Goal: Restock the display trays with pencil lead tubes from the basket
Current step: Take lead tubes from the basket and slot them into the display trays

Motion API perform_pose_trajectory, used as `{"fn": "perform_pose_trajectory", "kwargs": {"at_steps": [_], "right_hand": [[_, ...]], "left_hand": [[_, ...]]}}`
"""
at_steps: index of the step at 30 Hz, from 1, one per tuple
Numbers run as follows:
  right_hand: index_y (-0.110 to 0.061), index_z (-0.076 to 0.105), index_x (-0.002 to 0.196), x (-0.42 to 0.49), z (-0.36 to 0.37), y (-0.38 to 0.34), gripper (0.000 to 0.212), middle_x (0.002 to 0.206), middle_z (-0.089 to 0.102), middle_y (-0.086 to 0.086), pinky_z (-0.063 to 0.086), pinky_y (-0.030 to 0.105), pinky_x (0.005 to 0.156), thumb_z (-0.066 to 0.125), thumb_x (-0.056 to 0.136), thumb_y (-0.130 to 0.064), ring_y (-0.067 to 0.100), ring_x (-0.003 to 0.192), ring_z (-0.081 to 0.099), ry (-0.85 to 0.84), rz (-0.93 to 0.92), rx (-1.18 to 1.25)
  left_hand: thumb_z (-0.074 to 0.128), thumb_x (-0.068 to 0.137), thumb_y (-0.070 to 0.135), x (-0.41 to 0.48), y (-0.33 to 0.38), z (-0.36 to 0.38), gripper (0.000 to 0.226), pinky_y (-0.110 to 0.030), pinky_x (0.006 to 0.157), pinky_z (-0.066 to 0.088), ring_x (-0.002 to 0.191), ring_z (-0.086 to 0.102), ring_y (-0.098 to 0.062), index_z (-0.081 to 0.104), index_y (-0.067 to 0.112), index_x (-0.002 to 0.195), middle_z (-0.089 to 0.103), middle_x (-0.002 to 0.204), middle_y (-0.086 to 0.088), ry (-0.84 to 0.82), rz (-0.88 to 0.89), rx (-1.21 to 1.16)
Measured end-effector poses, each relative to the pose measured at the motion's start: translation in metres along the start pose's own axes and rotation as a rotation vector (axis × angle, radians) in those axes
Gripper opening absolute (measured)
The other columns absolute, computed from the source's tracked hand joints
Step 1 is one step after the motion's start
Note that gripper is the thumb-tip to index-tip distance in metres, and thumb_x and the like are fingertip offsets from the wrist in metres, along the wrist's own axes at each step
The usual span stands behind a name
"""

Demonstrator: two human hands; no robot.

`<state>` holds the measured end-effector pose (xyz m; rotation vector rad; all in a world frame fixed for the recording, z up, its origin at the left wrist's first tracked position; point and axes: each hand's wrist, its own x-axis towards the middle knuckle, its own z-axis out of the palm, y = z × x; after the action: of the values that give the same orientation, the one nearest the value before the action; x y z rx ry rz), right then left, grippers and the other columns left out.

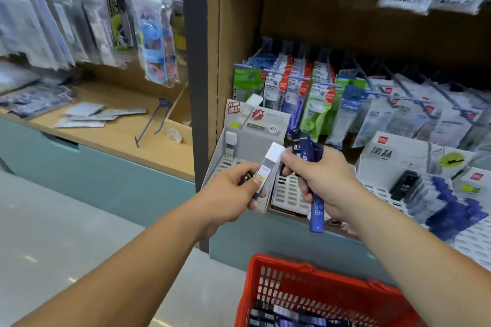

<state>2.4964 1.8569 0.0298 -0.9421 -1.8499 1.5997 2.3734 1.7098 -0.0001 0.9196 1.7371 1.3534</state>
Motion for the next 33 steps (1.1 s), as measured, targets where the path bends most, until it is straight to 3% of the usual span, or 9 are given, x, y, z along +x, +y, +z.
{"fn": "perform_pose_trajectory", "kwargs": {"at_steps": [4, 7, 12, 13, 18, 23, 27, 30, 33], "right_hand": [[-0.003, 0.065, 0.102, 0.023, 0.011, -0.004, 0.027, 0.053, 0.054, 0.007, 0.036, 0.025, 0.04, 0.077, 0.091, -0.025, 0.019, 0.041, 0.04, -0.016, -0.007, -0.112], [0.001, 0.064, 0.107, 0.039, 0.026, -0.011, 0.032, 0.056, 0.049, 0.011, 0.035, 0.026, 0.039, 0.078, 0.09, -0.022, 0.019, 0.041, 0.04, -0.085, -0.007, -0.153], [-0.012, 0.067, 0.098, 0.05, 0.043, -0.009, 0.014, 0.059, 0.051, 0.004, 0.04, 0.028, 0.042, 0.074, 0.092, -0.022, 0.02, 0.048, 0.045, -0.031, -0.088, -0.25], [-0.012, 0.065, 0.095, 0.051, 0.044, -0.006, 0.015, 0.063, 0.049, 0.005, 0.042, 0.029, 0.044, 0.074, 0.092, -0.024, 0.021, 0.05, 0.046, -0.005, -0.111, -0.282], [-0.011, 0.058, 0.084, 0.059, 0.051, 0.001, 0.025, 0.068, 0.044, 0.003, 0.043, 0.036, 0.056, 0.072, 0.093, -0.029, 0.024, 0.058, 0.044, 0.029, -0.213, -0.36], [-0.012, 0.064, 0.09, 0.068, 0.065, 0.002, 0.018, 0.071, 0.053, 0.004, 0.05, 0.037, 0.065, 0.073, 0.092, -0.028, 0.025, 0.065, 0.051, 0.018, -0.317, -0.373], [-0.023, 0.07, 0.101, 0.071, 0.071, 0.006, 0.01, 0.087, 0.068, -0.002, 0.05, 0.034, 0.078, 0.073, 0.092, -0.026, 0.02, 0.083, 0.062, 0.013, -0.392, -0.439], [-0.025, 0.066, 0.093, 0.074, 0.07, 0.004, 0.006, 0.078, 0.063, -0.006, 0.046, 0.029, 0.069, 0.073, 0.092, -0.025, 0.013, 0.074, 0.056, 0.022, -0.419, -0.449], [-0.03, 0.059, 0.082, 0.077, 0.072, 0.0, 0.018, 0.069, 0.054, -0.01, 0.039, 0.026, 0.062, 0.072, 0.093, -0.025, 0.006, 0.064, 0.048, 0.01, -0.418, -0.456]], "left_hand": [[0.047, 0.11, 0.02, 0.013, -0.01, -0.01, 0.028, -0.011, 0.049, 0.039, 0.066, 0.05, -0.008, 0.07, 0.033, 0.12, 0.065, 0.084, 0.003, 0.009, 0.028, -0.016], [0.052, 0.108, 0.019, 0.017, -0.018, -0.018, 0.025, -0.011, 0.053, 0.042, 0.065, 0.052, -0.007, 0.074, 0.028, 0.116, 0.065, 0.082, -0.001, 0.081, 0.048, -0.059], [0.062, 0.102, 0.021, 0.022, -0.041, -0.04, 0.016, -0.028, 0.06, 0.059, 0.066, 0.062, -0.015, 0.075, 0.011, 0.099, 0.074, 0.089, -0.017, 0.31, -0.014, 0.043], [0.062, 0.102, 0.021, 0.023, -0.049, -0.043, 0.015, -0.027, 0.055, 0.058, 0.066, 0.063, -0.016, 0.074, 0.012, 0.1, 0.073, 0.088, -0.017, 0.332, -0.044, 0.096], [0.065, 0.099, 0.027, 0.026, -0.075, -0.052, 0.012, -0.022, 0.051, 0.05, 0.052, 0.064, -0.007, 0.072, 0.029, 0.109, 0.072, 0.091, 0.003, 0.378, -0.122, 0.226], [0.068, 0.095, 0.04, 0.029, -0.074, -0.051, 0.014, -0.035, 0.075, 0.063, 0.076, 0.07, -0.014, 0.07, 0.039, 0.109, 0.07, 0.096, 0.012, 0.407, -0.108, 0.453], [0.071, 0.092, 0.046, 0.028, -0.073, -0.051, 0.013, -0.03, 0.079, 0.061, 0.089, 0.067, -0.009, 0.071, 0.039, 0.103, 0.066, 0.103, 0.015, 0.362, -0.116, 0.502], [0.074, 0.091, 0.044, 0.027, -0.074, -0.049, 0.014, -0.026, 0.079, 0.059, 0.094, 0.065, -0.009, 0.072, 0.037, 0.104, 0.066, 0.109, 0.013, 0.326, -0.116, 0.49], [0.081, 0.086, 0.039, 0.026, -0.074, -0.052, 0.017, -0.03, 0.08, 0.061, 0.089, 0.067, -0.009, 0.072, 0.033, 0.099, 0.069, 0.102, 0.012, 0.376, -0.11, 0.397]]}}
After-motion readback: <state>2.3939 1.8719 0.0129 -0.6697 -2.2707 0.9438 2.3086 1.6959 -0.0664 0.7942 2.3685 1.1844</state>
